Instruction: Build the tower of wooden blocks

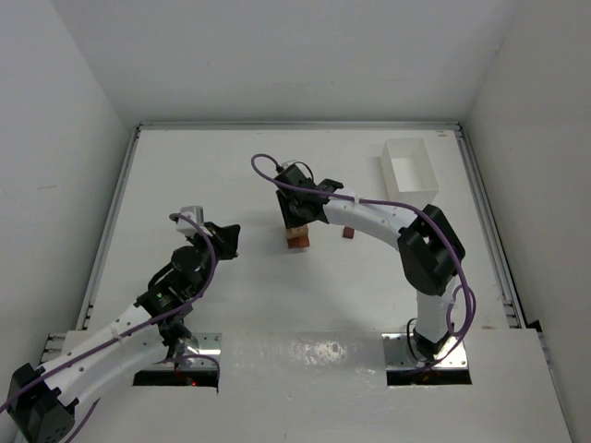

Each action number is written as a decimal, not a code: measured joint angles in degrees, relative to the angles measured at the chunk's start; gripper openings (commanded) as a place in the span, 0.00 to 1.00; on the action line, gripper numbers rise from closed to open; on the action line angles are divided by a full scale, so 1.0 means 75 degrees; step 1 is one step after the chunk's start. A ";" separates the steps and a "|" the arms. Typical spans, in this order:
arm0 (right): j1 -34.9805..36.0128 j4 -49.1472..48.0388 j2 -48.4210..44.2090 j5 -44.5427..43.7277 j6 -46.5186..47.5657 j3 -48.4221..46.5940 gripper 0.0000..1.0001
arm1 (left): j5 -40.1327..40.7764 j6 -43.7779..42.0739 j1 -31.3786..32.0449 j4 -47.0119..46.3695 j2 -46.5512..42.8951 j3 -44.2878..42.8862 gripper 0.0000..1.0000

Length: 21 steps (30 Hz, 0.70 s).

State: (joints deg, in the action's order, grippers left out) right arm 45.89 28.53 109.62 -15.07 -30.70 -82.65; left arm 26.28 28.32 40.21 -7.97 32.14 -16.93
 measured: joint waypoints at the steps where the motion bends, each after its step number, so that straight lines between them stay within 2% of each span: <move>1: 0.0000 0.0000 0.0000 0.0003 -0.0003 0.0000 0.40 | 0.0000 0.0000 0.0000 0.0000 0.0000 0.0000 0.00; 11: -0.0012 -0.0152 -0.0029 0.0003 -0.0079 0.0012 0.52 | 0.0000 0.0000 0.0000 0.0000 0.0000 0.0000 0.00; 15: -0.0055 -0.0664 -0.0606 -0.0093 -0.0079 0.0533 0.53 | 0.0003 0.0000 0.0000 0.0003 -0.0009 0.0000 0.00; 16: -0.0070 -0.0772 -0.0868 -0.0184 -0.0073 0.0743 0.51 | 0.0006 0.0000 0.0000 0.0006 -0.0026 0.0000 0.00; 19: -0.0169 -0.1134 -0.2011 -0.0452 0.0017 0.1591 0.24 | 0.0023 0.0000 0.0000 0.0009 -0.0108 0.0000 0.00; 21: -0.0329 -0.1483 -0.2833 -0.0656 0.0038 0.2226 0.10 | 0.0047 0.0000 0.0000 0.0006 -0.0166 0.0000 0.00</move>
State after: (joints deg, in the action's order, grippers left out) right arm 43.42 17.41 88.38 -19.99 -30.41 -65.95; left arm 26.63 28.32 40.21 -7.92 30.89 -16.93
